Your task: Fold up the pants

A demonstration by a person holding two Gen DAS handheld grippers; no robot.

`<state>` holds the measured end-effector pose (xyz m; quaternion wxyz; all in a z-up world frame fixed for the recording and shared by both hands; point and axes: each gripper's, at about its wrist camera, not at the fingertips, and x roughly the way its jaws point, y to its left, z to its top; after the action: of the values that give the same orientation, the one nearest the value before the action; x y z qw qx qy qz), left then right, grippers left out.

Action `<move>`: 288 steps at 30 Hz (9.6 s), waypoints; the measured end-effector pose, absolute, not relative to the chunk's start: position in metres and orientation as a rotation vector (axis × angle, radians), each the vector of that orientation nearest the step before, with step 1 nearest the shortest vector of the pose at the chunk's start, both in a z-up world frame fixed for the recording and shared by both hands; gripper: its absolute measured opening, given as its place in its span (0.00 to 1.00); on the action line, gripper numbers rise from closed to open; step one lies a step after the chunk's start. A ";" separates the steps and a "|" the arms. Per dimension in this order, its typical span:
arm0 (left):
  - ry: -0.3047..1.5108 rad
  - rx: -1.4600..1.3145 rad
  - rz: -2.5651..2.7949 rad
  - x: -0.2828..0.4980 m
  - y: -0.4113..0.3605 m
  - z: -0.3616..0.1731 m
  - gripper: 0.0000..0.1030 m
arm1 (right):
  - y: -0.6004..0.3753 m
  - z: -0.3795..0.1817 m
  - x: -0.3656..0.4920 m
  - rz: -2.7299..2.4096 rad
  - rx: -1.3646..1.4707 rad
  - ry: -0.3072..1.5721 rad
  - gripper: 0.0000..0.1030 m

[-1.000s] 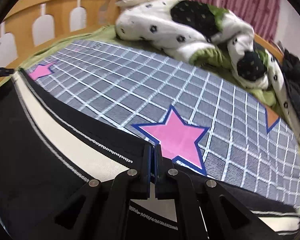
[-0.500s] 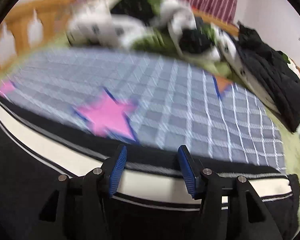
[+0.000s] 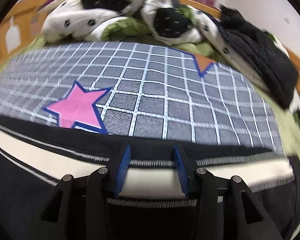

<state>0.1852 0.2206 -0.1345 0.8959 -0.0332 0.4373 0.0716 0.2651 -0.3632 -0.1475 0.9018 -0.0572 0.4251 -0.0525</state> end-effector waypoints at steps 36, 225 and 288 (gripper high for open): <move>0.774 -0.489 0.021 0.013 0.174 -0.102 0.63 | -0.264 -0.052 0.041 0.067 0.157 0.698 0.65; 1.026 -0.310 -0.403 0.210 0.001 -0.150 0.10 | -0.541 -0.129 0.099 -0.384 0.412 0.724 0.13; 1.046 -0.159 -0.186 0.136 0.123 -0.140 0.69 | -0.420 -0.111 0.107 -0.202 0.070 0.825 0.64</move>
<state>0.1361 0.1234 -0.1404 0.8591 -0.0758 0.4983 -0.0886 0.1067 -0.4200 -0.1111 0.9105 0.0339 0.4002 -0.0981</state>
